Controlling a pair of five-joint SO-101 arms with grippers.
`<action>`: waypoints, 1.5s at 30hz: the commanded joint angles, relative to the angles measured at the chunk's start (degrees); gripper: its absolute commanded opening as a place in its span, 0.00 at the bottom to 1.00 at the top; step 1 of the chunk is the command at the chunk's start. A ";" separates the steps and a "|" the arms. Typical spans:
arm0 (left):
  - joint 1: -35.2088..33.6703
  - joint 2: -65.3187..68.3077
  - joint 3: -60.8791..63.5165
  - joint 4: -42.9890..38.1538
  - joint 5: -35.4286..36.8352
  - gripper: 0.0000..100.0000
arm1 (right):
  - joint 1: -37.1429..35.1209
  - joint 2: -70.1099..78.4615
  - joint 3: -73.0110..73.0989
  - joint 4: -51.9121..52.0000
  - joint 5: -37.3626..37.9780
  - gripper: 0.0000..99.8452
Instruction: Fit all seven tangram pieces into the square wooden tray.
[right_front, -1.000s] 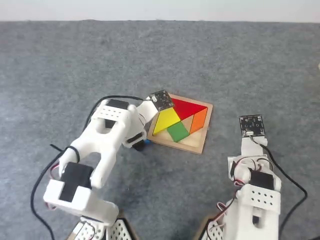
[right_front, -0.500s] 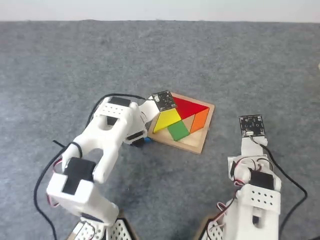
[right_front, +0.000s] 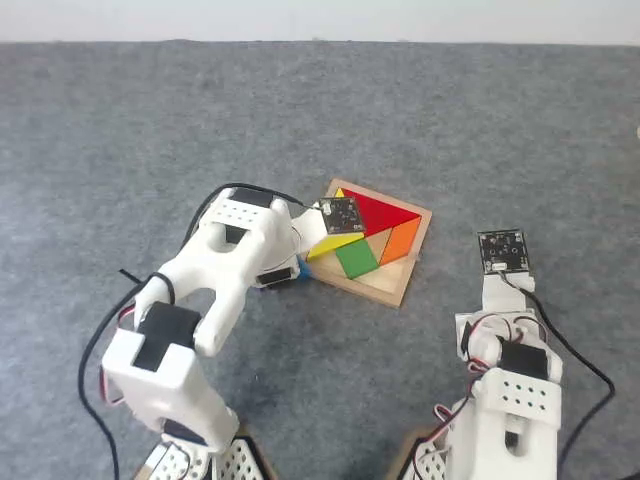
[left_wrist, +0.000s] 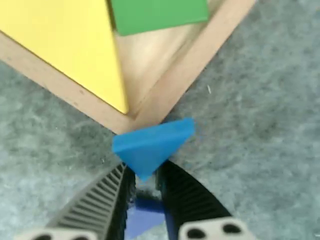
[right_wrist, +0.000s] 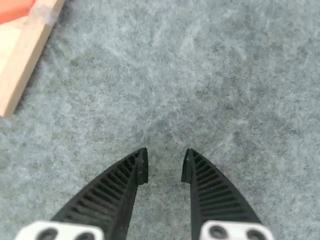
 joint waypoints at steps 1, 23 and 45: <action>-0.53 0.09 -3.47 0.62 -0.79 0.02 | -0.40 -1.10 -1.41 -0.84 0.53 0.13; 7.47 0.79 -13.32 6.33 7.82 0.02 | -0.40 -1.10 -1.41 -0.84 0.53 0.13; 9.76 0.09 -14.99 6.68 16.26 0.02 | -2.42 -1.10 -1.41 -0.66 0.53 0.13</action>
